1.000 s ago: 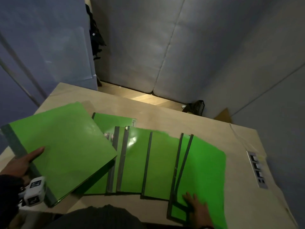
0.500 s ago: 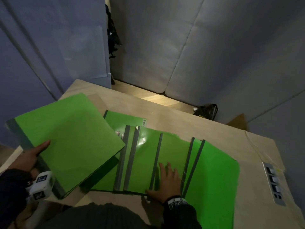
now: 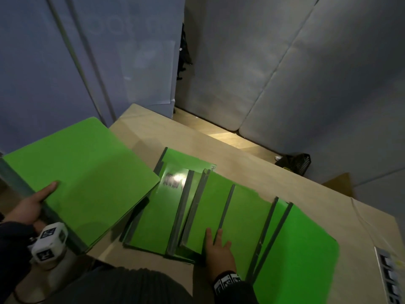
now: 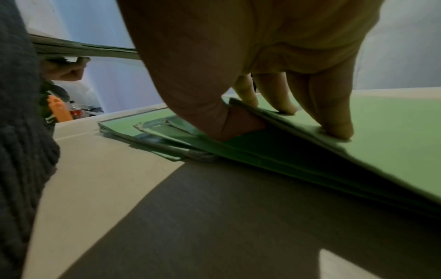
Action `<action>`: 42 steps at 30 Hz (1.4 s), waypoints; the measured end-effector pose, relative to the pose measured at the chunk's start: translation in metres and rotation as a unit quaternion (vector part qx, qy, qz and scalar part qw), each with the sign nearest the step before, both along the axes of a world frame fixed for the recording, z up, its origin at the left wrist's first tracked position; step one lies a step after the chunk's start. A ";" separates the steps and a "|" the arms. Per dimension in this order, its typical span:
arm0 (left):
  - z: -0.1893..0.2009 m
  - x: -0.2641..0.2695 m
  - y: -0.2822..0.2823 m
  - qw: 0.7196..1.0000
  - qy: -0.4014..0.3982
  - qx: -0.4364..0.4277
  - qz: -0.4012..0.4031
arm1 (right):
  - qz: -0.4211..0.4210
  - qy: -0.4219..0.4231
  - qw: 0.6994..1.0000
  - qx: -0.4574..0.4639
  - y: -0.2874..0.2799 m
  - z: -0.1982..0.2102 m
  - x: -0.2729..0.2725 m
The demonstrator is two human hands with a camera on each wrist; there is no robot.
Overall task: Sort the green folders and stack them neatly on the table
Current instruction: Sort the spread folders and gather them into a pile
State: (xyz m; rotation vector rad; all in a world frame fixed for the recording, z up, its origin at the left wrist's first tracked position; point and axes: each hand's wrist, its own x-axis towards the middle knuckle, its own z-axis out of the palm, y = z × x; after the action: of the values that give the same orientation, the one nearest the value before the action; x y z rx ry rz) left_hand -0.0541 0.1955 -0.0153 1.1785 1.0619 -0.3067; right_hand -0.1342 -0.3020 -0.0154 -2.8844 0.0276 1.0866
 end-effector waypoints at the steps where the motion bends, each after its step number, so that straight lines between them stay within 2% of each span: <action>1: -0.006 -0.002 0.004 1.000 0.004 0.001 -0.006 | 0.016 -0.007 1.000 0.002 0.004 0.001 -0.001; 4: -0.014 -0.003 0.002 1.000 0.011 -0.005 -0.008 | 0.079 -0.052 0.995 0.017 0.016 -0.003 -0.006; 6: -0.010 -0.003 -0.007 1.000 -0.006 -0.003 0.003 | 0.113 -0.027 0.992 0.039 0.031 -0.005 -0.011; 8: 0.012 -0.001 -0.028 1.000 -0.028 0.000 0.003 | 0.132 0.018 0.989 0.062 0.046 -0.005 -0.014; 10: 0.024 0.000 -0.043 0.999 -0.033 -0.003 -0.005 | 0.120 0.018 0.989 0.087 0.054 -0.004 -0.018; 13: 0.029 0.002 -0.051 0.999 -0.048 -0.014 -0.005 | 0.039 -0.053 0.986 0.154 0.049 -0.001 -0.021; 15: 0.032 0.004 -0.057 0.998 -0.065 -0.016 -0.009 | -0.043 -0.102 0.972 0.207 0.033 0.001 -0.014; 19: 0.047 0.021 -0.089 0.993 -0.110 -0.020 -0.040 | -0.294 -0.159 0.924 0.188 -0.026 -0.012 0.016; 21: 0.056 0.034 -0.118 0.990 -0.116 -0.016 -0.084 | -0.374 -0.161 0.895 0.180 -0.053 -0.017 0.030; 25: 0.055 0.052 -0.181 0.974 -0.111 -0.016 -0.197 | -0.449 -0.160 0.859 0.187 -0.085 -0.016 0.054; 27: 0.043 0.055 -0.209 0.958 -0.079 -0.003 -0.274 | -0.485 -0.152 0.836 0.207 -0.093 -0.013 0.064; 28: 0.038 0.055 -0.223 0.952 -0.069 0.011 -0.300 | -0.495 -0.140 0.831 0.212 -0.097 -0.012 0.067; 30: 0.022 0.055 -0.246 0.939 -0.045 0.066 -0.335 | -0.491 -0.091 0.840 0.211 -0.102 -0.010 0.072; 32: 0.012 0.052 -0.271 0.898 -0.027 0.130 -0.421 | -0.495 -0.048 0.836 0.233 -0.104 -0.007 0.075; 33: 0.013 0.049 -0.283 0.871 -0.020 0.165 -0.463 | -0.509 -0.039 0.820 0.260 -0.103 -0.004 0.076; 34: 0.013 0.046 -0.296 0.856 -0.020 0.188 -0.482 | -0.524 -0.034 0.803 0.282 -0.104 -0.004 0.077; 37: 0.007 0.037 -0.325 0.850 -0.030 0.173 -0.497 | -0.551 -0.012 0.776 0.308 -0.102 -0.002 0.077; 42: 0.013 0.027 -0.332 0.885 -0.032 0.100 -0.453 | -0.572 -0.019 0.764 0.298 -0.095 -0.011 0.069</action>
State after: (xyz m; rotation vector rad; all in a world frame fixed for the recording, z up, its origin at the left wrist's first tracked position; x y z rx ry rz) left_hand -0.0267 -0.1368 -0.0022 1.8179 0.4170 -0.8912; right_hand -0.0647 -0.3966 -0.0266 -1.7080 1.0527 0.5724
